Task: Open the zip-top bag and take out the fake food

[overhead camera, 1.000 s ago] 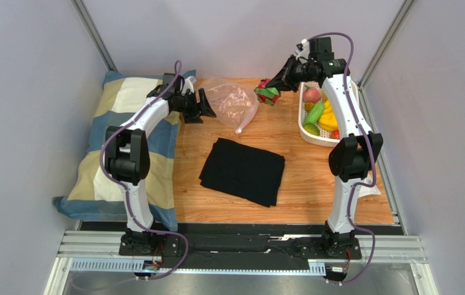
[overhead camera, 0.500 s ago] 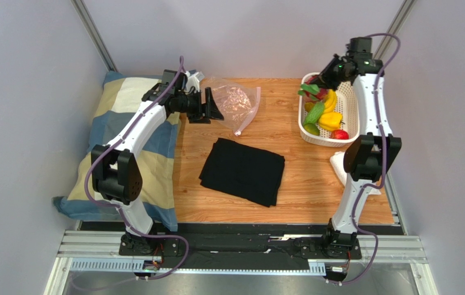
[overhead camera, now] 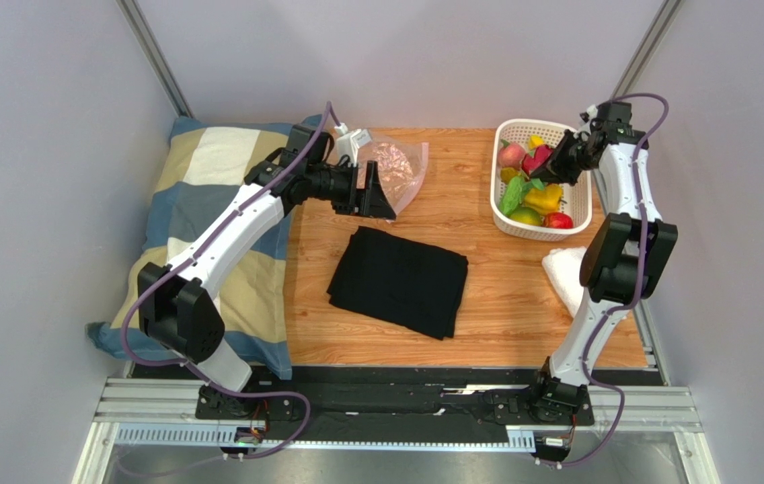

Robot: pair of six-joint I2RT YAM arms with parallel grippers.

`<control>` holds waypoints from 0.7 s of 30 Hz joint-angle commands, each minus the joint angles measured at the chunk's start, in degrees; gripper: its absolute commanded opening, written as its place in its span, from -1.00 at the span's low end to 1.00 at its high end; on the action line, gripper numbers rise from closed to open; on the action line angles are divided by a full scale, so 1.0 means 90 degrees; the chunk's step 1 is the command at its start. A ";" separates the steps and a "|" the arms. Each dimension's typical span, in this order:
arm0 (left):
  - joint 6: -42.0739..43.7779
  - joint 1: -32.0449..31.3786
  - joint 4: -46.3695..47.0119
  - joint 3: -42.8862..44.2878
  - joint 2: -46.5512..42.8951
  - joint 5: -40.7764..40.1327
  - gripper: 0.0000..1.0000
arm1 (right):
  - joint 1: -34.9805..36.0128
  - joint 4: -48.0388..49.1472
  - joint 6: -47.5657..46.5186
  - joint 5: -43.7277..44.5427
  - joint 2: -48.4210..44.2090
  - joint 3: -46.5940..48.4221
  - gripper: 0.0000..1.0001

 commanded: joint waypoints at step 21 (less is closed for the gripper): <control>-0.0781 -0.1367 0.0275 -0.1334 -0.2851 -0.4034 0.98 | 0.2121 -0.1815 0.0342 0.3820 -0.3912 -0.1697 1.00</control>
